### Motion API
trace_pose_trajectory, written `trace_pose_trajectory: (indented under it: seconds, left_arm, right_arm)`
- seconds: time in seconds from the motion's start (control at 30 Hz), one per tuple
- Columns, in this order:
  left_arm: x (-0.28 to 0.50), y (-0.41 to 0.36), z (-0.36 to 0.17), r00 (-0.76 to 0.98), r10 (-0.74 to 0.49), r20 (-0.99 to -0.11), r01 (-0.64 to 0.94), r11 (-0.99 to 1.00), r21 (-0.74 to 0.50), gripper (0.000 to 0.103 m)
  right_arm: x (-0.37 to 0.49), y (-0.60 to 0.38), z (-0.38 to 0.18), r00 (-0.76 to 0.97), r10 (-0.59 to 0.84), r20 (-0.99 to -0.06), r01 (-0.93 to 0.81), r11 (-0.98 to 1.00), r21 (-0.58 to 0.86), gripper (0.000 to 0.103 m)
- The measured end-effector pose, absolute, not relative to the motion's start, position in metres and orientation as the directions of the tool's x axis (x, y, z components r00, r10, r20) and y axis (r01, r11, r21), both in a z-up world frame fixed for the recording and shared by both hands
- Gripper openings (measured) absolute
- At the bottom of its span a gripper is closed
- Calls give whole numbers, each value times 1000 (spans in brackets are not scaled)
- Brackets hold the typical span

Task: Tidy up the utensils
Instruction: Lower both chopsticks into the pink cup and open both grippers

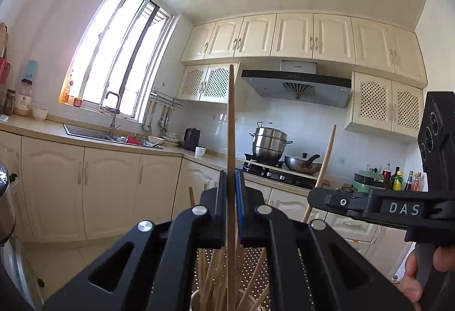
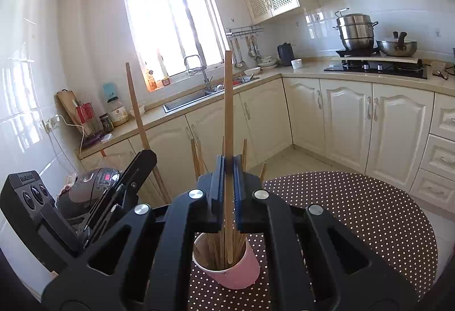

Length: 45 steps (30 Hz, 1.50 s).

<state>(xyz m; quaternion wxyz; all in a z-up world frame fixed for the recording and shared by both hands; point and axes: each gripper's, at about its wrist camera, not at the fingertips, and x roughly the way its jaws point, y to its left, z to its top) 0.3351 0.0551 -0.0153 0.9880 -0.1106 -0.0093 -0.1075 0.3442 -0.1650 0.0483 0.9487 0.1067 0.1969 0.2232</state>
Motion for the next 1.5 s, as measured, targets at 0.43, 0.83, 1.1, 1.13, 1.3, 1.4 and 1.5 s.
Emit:
trace_pose_trajectory:
  seconds: [0.43,0.83,1.1,1.13,1.3,1.4,1.5]
  left_arm:
    - [339,45,-46,972,-229,-57,217,963,-162,6]
    - [328,45,-52,969,-211,-131,198,974,-108,27]
    - [316,49,-51,973,-170,-154,161,985,-68,41]
    - [315,49,-50,975,-163,-154,155,986,-63,42]
    - [305,49,-46,979,-140,-145,135,990,-45,48]
    - [303,51,-44,981,-123,-148,119,992,-39,49]
    - [300,54,-42,982,-119,-148,113,993,-44,49]
  right_arm:
    - [345,-155,33,791,479,-380,-396,875,278,6]
    - [340,-147,22,776,475,-414,-395,879,269,6]
    - [339,-142,10,769,462,-443,-380,886,265,6]
    - [339,-141,9,769,458,-445,-378,888,261,6]
    - [338,-136,4,764,453,-459,-375,891,255,7]
    - [337,-134,1,760,453,-466,-374,891,256,7]
    - [334,-132,0,762,456,-460,-377,890,258,7]
